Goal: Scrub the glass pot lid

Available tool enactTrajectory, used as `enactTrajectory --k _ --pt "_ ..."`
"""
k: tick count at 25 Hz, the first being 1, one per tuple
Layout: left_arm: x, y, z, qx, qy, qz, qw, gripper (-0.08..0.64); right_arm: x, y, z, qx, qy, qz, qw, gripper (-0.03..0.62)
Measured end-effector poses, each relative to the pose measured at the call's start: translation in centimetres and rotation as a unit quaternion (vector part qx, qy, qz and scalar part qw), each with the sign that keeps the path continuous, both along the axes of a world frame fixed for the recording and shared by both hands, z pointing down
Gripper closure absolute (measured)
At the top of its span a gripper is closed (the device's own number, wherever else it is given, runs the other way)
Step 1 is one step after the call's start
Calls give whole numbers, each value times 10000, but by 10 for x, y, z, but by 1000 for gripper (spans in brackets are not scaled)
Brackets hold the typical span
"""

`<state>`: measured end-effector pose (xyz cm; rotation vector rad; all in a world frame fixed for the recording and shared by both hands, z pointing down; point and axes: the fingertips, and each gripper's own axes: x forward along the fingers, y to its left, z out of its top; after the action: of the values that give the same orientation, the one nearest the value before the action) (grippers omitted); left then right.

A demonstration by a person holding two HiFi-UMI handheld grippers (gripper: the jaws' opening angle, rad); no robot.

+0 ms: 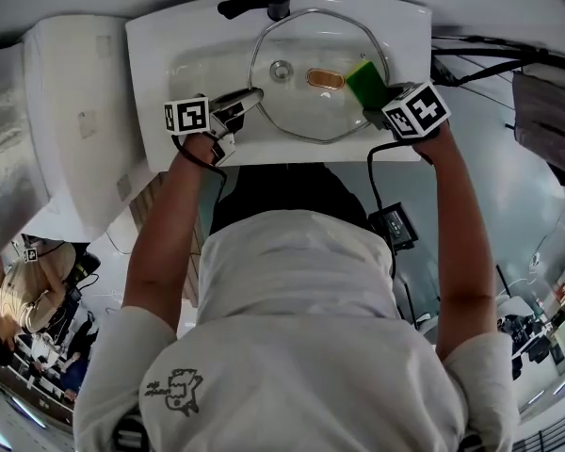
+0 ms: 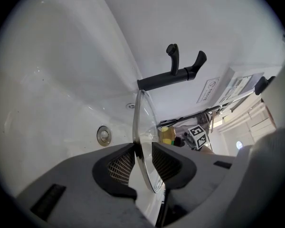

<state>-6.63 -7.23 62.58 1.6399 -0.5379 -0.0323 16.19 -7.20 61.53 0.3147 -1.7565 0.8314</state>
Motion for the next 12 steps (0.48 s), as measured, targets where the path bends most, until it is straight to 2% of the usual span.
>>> enactTrajectory --k 6,10,12 --pt "4 2 0 294 -707 196 9969 423 1 -6 -12 412 -177 133 9989 296" --pt "6 1 -6 639 -1375 268 9881 354 2 -11 -24 650 -365 306 9967 295" --pt "8 3 -7 671 -1496 237 9862 344 2 -13 -31 804 -449 378 9950 295"
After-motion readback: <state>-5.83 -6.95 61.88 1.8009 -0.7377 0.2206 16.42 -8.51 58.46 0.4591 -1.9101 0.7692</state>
